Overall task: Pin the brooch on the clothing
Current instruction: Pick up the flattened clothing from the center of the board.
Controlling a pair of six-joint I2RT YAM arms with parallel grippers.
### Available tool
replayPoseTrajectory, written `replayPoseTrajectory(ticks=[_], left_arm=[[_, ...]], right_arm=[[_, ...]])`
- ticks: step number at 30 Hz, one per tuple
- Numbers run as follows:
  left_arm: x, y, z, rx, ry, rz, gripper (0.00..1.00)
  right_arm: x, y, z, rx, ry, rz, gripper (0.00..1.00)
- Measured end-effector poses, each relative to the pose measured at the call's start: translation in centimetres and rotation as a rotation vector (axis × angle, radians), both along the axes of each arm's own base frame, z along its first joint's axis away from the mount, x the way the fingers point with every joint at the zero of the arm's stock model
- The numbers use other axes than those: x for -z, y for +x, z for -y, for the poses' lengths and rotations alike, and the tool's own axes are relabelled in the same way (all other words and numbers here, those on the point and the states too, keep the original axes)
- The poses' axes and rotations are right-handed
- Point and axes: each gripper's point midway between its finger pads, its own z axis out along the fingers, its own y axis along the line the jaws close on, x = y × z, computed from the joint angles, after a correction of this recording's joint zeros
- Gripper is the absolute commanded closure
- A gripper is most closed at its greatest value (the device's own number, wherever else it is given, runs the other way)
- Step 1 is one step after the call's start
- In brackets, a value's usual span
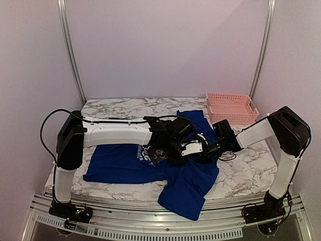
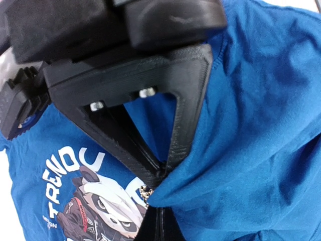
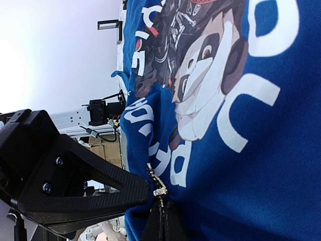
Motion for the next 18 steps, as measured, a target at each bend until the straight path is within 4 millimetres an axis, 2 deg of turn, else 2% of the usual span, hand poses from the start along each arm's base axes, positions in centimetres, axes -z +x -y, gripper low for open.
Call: replayPoseTrajectory(ticks=[8, 18], left_arm=[[0.19, 0.0, 0.01, 0.0, -0.009, 0.004, 1.0], [-0.64, 0.01, -0.01, 0.001, -0.03, 0.016, 1.0]], right_arm=[[0.06, 0.05, 0.05, 0.007, -0.009, -0.003, 1.0], [-0.89, 0.16, 0.06, 0.021, 0.003, 0.0, 1.0]])
